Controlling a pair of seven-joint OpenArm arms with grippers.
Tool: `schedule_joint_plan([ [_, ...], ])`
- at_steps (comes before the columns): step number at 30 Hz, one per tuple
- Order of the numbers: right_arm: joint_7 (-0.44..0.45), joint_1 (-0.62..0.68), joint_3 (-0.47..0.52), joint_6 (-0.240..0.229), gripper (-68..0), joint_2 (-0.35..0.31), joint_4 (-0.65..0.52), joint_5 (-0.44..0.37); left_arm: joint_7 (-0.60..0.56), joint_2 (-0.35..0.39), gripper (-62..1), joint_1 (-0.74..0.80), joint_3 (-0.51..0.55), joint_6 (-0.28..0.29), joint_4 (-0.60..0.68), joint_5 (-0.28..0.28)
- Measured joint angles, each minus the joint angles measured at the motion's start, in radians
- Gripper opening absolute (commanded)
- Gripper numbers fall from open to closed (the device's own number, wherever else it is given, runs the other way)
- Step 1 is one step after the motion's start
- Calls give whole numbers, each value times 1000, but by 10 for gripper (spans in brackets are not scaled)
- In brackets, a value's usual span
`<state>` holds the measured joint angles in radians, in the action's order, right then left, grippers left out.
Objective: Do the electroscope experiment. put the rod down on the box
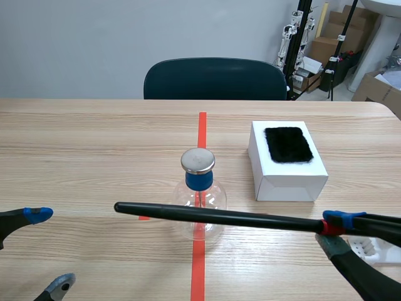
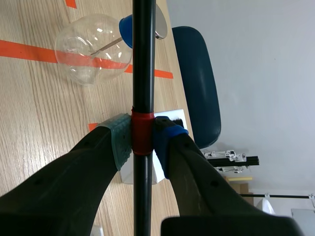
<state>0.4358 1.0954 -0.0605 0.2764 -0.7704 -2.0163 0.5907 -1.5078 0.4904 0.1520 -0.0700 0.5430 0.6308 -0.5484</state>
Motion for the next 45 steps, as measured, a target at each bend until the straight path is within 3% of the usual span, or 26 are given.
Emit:
schedule_joint_plan([
  [18,0,0,0,0,-622,0,0,-2,0,0,14,0,0,0,0,0],
  [26,-40,23,62,0,-623,0,0,-133,0,0,14,0,0,0,0,0],
  [34,-60,125,194,0,-623,0,28,-178,0,0,14,0,0,0,0,0],
  [45,-57,129,297,0,-622,0,211,-583,0,0,14,0,0,0,0,0],
])
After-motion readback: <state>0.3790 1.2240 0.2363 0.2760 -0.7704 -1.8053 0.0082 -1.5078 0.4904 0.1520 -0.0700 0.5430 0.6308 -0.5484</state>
